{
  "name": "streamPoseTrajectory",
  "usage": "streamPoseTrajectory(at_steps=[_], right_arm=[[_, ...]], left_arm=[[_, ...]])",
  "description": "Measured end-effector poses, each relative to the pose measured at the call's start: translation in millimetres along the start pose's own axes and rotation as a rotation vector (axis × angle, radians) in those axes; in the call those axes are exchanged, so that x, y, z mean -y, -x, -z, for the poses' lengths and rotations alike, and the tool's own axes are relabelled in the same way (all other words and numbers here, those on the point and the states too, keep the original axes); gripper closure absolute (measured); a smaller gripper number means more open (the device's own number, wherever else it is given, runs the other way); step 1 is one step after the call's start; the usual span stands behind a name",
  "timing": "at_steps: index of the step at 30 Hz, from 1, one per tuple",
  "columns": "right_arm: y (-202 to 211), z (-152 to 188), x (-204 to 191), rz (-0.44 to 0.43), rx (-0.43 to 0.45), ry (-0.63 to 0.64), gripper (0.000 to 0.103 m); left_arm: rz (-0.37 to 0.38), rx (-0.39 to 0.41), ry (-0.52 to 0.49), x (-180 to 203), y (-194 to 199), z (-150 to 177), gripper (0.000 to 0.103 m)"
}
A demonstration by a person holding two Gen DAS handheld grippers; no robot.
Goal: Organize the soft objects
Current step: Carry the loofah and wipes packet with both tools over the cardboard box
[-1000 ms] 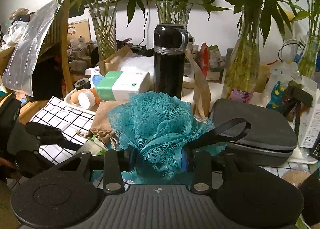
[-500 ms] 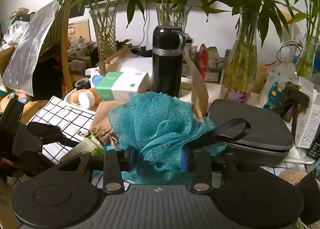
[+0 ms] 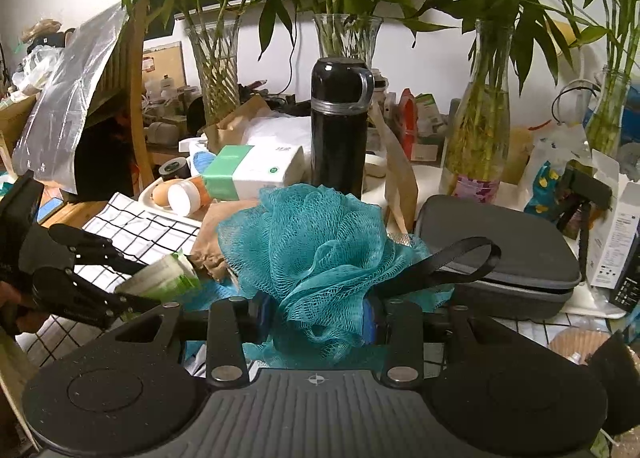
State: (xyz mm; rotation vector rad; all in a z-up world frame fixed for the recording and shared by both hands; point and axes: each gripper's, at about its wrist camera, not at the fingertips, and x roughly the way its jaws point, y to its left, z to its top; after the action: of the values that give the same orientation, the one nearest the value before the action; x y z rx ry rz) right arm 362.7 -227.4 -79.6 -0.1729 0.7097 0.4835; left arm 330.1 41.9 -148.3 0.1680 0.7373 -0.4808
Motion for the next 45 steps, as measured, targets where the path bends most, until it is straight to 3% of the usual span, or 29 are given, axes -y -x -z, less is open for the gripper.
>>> streamPoseTrajectory(at_steps=[18,34,45], right_arm=[[66.8,8.9,-48.9,-0.053,0.071,0.082,0.06],[153.8,37.0,-105.9,-0.081,0.194,0.05,0.06],[199.9,64.6,-138.1,-0.055,0.186,0.031,0.06]], left_arm=[[-0.042,0.098,0.062,12.8,104.8,-18.3,0.054],[-0.053,0.163,0.027,79.6,204.2,-18.9,0.054],[-0.063,0.148,0.035,125.9,235.0,2.4,0.054]])
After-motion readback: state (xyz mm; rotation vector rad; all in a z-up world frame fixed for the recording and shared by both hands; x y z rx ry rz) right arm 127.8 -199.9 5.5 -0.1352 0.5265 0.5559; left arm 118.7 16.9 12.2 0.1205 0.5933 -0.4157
